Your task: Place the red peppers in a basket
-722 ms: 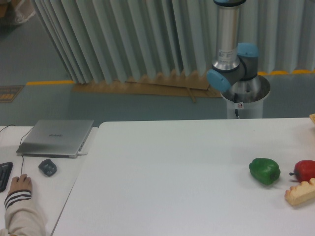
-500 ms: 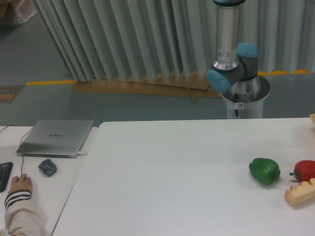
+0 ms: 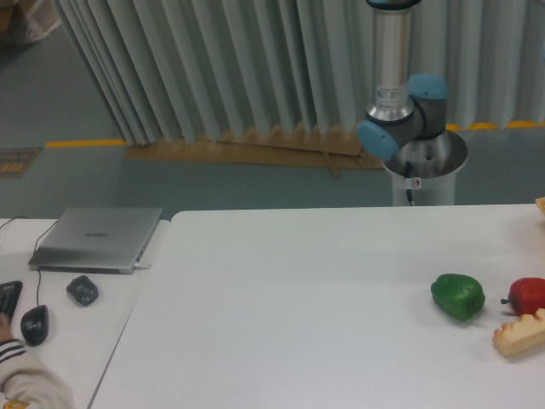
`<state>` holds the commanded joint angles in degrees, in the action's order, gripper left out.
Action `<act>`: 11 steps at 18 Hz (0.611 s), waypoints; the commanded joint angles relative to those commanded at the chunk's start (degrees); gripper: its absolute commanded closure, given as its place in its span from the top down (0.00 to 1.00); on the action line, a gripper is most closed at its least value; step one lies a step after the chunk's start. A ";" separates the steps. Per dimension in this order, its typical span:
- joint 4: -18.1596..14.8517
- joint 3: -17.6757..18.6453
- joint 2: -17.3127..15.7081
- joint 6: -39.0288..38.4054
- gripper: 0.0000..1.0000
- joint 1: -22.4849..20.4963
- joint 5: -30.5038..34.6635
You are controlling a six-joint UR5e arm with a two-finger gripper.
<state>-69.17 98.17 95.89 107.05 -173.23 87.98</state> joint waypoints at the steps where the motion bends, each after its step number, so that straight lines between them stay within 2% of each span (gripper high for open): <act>1: 0.00 0.00 0.00 0.00 1.00 0.09 0.09; 11: 0.00 0.00 -0.35 -0.09 1.00 0.96 1.93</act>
<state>-69.17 98.17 95.54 106.96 -172.27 89.91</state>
